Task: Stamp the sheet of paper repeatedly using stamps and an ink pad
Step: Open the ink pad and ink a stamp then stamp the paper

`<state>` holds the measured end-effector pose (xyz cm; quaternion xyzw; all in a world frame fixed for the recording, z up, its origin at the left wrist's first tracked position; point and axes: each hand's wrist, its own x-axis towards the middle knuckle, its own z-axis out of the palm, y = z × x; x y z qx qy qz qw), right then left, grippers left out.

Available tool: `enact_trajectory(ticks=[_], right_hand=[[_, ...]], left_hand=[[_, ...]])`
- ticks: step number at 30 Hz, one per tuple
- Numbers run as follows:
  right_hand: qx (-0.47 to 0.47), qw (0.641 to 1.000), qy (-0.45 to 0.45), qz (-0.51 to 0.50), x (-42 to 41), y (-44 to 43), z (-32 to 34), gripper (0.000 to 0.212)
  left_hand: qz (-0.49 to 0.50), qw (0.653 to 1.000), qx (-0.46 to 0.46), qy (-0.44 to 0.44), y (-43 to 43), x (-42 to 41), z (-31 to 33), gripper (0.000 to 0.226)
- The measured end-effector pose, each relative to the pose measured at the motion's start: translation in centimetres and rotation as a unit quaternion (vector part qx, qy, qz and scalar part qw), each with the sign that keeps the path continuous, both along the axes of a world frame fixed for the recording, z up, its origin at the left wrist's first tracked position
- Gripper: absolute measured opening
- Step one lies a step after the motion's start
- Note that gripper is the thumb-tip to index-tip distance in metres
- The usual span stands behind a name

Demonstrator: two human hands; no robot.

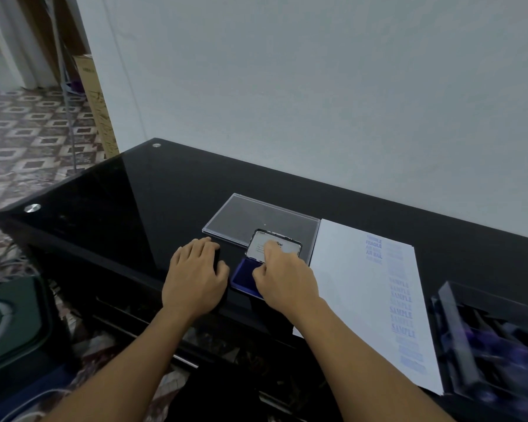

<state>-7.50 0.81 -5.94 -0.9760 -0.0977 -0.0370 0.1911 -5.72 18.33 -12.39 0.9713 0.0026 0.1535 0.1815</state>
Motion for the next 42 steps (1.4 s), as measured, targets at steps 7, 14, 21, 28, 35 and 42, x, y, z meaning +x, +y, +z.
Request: enact_trajectory(ticks=[7, 14, 21, 28, 35, 42], right_hand=[[0.0, 1.0, -0.005, -0.008, 0.7, 0.2, -0.3, 0.009], [0.004, 1.0, 0.004, -0.006, 1.0, 0.3, -0.3, 0.009], [0.001, 1.0, -0.017, -0.002, 0.1, 0.0, -0.4, 0.013], [0.003, 1.0, -0.004, -0.003, 0.3, 0.0, -0.5, 0.011], [0.012, 1.0, -0.001, -0.005, 0.4, -0.7, -0.2, 0.008], [0.042, 0.997, 0.001, -0.059, -0.4, -4.7, 0.8, 0.015]], left_hand=[[0.001, 1.0, 0.004, 0.0, 0.0, 0.0, 0.0, 0.04], [-0.006, 1.0, 0.015, 0.002, 0.1, 0.0, 0.0, 0.039], [-0.004, 1.0, 0.01, -0.003, 0.0, -0.2, 0.2, 0.04], [-0.004, 1.0, 0.008, 0.008, -0.1, -0.2, 0.2, 0.043], [-0.017, 0.998, -0.041, 0.044, 0.3, 0.2, 1.0, 0.043], [-0.086, 0.991, -0.102, 0.025, -2.8, -0.2, 4.7, 0.03]])
